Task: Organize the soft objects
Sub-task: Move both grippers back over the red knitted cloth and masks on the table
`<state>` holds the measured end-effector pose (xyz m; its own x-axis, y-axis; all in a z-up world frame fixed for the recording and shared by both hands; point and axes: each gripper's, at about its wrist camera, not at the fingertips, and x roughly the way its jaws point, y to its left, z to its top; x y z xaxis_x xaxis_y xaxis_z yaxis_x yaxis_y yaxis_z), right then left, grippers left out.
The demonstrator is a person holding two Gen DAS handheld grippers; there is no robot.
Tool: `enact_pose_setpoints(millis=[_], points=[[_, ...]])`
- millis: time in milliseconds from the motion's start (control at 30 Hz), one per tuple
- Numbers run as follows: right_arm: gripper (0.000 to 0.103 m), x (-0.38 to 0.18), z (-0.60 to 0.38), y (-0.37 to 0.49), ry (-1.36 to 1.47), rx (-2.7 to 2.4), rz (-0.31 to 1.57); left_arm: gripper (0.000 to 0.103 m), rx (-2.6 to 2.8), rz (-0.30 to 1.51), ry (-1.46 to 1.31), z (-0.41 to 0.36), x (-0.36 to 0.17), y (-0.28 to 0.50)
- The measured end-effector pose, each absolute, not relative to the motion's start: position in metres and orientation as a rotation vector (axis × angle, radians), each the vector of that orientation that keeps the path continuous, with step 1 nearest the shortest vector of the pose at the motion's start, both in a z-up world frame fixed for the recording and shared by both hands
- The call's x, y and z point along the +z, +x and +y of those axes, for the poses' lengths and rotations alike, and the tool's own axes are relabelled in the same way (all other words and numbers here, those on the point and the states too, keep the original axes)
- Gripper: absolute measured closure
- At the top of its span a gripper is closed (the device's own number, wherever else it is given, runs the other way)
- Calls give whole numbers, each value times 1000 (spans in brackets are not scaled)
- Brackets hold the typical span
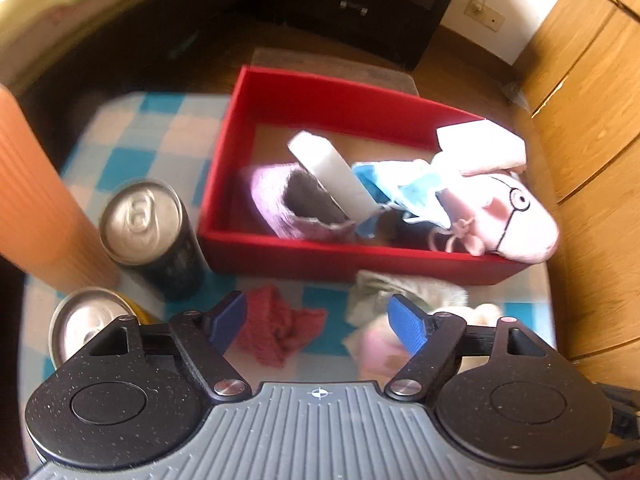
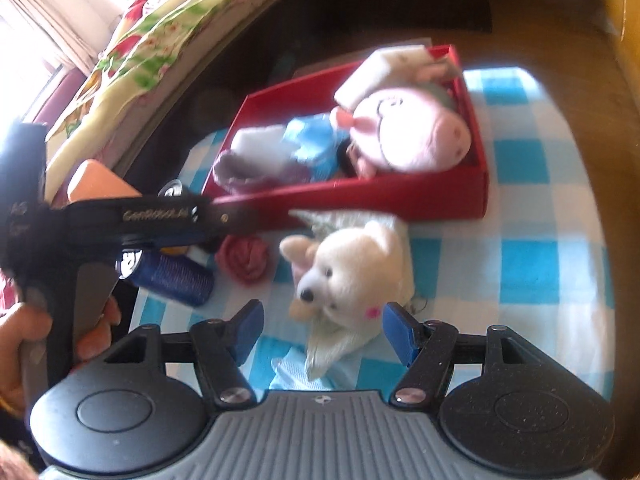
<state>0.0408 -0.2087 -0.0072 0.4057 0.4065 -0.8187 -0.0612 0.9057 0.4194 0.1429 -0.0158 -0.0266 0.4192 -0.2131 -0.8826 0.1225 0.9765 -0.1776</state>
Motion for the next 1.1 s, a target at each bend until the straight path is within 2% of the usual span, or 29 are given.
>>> enact_pose_setpoints(millis=[300, 433, 567, 833, 1100], points=[[59, -25, -211, 40, 358, 309, 1161, 19, -226, 1096, -4, -29, -35, 141], [59, -27, -212, 39, 362, 314, 1165, 26, -251, 1071, -14, -27, -30, 140], [59, -32, -213, 38, 370, 318, 1173, 26, -277, 1079, 22, -33, -28, 140], [59, -39, -213, 33, 370, 343, 1199, 28, -246, 1136, 51, -37, -60, 143], [59, -51, -219, 31, 394, 353, 1224, 26, -200, 1107, 55, -38, -73, 151]])
